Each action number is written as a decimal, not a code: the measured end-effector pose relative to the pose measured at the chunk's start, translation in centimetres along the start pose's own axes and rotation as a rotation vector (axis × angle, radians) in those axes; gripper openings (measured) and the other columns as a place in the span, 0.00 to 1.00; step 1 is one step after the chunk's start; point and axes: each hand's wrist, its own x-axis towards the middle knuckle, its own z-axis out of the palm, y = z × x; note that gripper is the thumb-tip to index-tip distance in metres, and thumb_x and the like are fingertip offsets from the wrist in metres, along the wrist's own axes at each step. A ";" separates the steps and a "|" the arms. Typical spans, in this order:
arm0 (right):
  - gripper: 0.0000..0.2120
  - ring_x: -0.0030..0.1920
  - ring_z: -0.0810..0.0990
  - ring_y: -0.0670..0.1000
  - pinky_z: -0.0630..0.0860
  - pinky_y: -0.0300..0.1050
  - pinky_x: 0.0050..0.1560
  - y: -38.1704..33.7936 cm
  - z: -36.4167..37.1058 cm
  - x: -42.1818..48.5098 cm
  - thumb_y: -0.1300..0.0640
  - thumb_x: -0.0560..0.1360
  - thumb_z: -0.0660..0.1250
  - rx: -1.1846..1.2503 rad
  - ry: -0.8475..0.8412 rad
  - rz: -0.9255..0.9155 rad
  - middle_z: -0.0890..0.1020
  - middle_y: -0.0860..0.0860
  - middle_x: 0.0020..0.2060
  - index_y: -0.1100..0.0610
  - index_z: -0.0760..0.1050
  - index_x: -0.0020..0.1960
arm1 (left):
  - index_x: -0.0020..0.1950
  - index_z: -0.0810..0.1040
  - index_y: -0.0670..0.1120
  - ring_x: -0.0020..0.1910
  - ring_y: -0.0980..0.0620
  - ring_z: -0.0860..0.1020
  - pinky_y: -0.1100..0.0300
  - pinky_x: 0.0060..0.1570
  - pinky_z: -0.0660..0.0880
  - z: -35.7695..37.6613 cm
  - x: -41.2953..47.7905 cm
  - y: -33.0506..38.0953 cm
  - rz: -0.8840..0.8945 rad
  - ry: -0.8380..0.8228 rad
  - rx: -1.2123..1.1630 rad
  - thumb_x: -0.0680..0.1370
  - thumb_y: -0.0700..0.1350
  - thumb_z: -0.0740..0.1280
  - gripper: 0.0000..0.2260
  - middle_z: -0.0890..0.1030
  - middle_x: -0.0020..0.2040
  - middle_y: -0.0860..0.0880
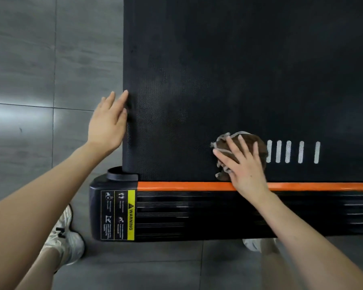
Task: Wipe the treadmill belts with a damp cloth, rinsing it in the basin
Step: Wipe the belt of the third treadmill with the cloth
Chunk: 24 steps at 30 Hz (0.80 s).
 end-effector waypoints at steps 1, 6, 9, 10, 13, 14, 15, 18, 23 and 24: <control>0.29 0.70 0.60 0.70 0.55 0.78 0.63 -1.3 0.1 0.5 0.61 0.70 0.64 0.050 0.025 0.084 0.63 0.57 0.73 0.46 0.67 0.69 | 0.77 0.59 0.49 0.76 0.39 0.54 0.51 0.73 0.51 -0.1 -0.1 -0.2 0.004 0.003 0.005 0.83 0.43 0.52 0.21 0.58 0.76 0.40; 0.23 0.70 0.60 0.71 0.49 0.77 0.64 -12.2 1.5 5.6 0.55 0.69 0.55 0.255 -0.035 -0.164 0.70 0.54 0.70 0.50 0.78 0.61 | 0.77 0.59 0.49 0.76 0.41 0.54 0.54 0.73 0.51 -0.5 0.2 -0.5 -0.061 0.050 -0.051 0.83 0.42 0.52 0.21 0.58 0.76 0.41; 0.20 0.72 0.56 0.68 0.43 0.72 0.69 -15.1 2.2 6.7 0.58 0.72 0.59 0.248 -0.009 -0.225 0.69 0.53 0.71 0.51 0.77 0.62 | 0.76 0.59 0.49 0.76 0.42 0.54 0.55 0.73 0.52 -1.0 0.3 -0.9 -0.068 0.074 -0.067 0.83 0.41 0.53 0.21 0.59 0.76 0.41; 0.20 0.73 0.56 0.68 0.44 0.71 0.69 -14.8 2.2 6.7 0.59 0.72 0.61 0.236 -0.006 -0.253 0.68 0.54 0.71 0.51 0.76 0.63 | 0.76 0.59 0.49 0.76 0.43 0.55 0.55 0.72 0.52 -1.3 0.4 -1.1 -0.077 0.078 -0.070 0.83 0.41 0.53 0.21 0.59 0.76 0.41; 0.22 0.73 0.55 0.67 0.45 0.71 0.70 -12.9 1.9 6.6 0.56 0.75 0.59 0.176 0.047 -0.373 0.64 0.56 0.73 0.48 0.71 0.68 | 0.76 0.61 0.49 0.76 0.46 0.56 0.58 0.72 0.52 -1.8 0.9 -1.8 -0.122 0.102 -0.138 0.83 0.42 0.53 0.20 0.60 0.76 0.44; 0.22 0.74 0.54 0.66 0.45 0.72 0.69 -12.7 1.9 7.1 0.53 0.75 0.59 0.152 0.060 -0.366 0.62 0.57 0.74 0.46 0.67 0.70 | 0.76 0.61 0.49 0.76 0.48 0.56 0.60 0.72 0.52 -1.9 1.0 -2.0 -0.133 0.120 -0.174 0.83 0.43 0.54 0.20 0.61 0.76 0.45; 0.23 0.74 0.54 0.66 0.45 0.74 0.69 -13.0 2.0 7.8 0.50 0.76 0.60 0.130 0.063 -0.334 0.61 0.58 0.74 0.44 0.64 0.71 | 0.76 0.62 0.49 0.75 0.50 0.58 0.62 0.71 0.53 -1.8 1.1 -2.3 -0.152 0.136 -0.220 0.83 0.43 0.54 0.20 0.62 0.76 0.47; 0.26 0.75 0.53 0.64 0.46 0.76 0.67 -14.3 2.6 9.3 0.43 0.74 0.64 0.075 0.057 -0.273 0.60 0.60 0.74 0.42 0.64 0.71 | 0.73 0.66 0.49 0.71 0.54 0.65 0.61 0.70 0.57 -1.3 1.8 -1.9 -0.309 0.028 -0.542 0.83 0.46 0.55 0.18 0.68 0.72 0.51; 0.21 0.73 0.59 0.64 0.50 0.75 0.67 -13.4 3.0 12.1 0.53 0.71 0.64 0.050 0.108 -0.359 0.67 0.57 0.71 0.44 0.74 0.64 | 0.50 0.77 0.59 0.54 0.56 0.80 0.58 0.51 0.77 0.4 3.0 0.3 -0.636 -0.250 -1.107 0.80 0.61 0.55 0.13 0.83 0.51 0.57; 0.20 0.72 0.61 0.64 0.51 0.75 0.66 -13.5 2.8 13.5 0.54 0.71 0.64 0.054 0.132 -0.366 0.69 0.57 0.70 0.44 0.76 0.62 | 0.49 0.78 0.57 0.47 0.58 0.82 0.61 0.44 0.78 1.0 2.9 0.7 -0.651 -0.264 -1.184 0.80 0.62 0.54 0.16 0.84 0.45 0.57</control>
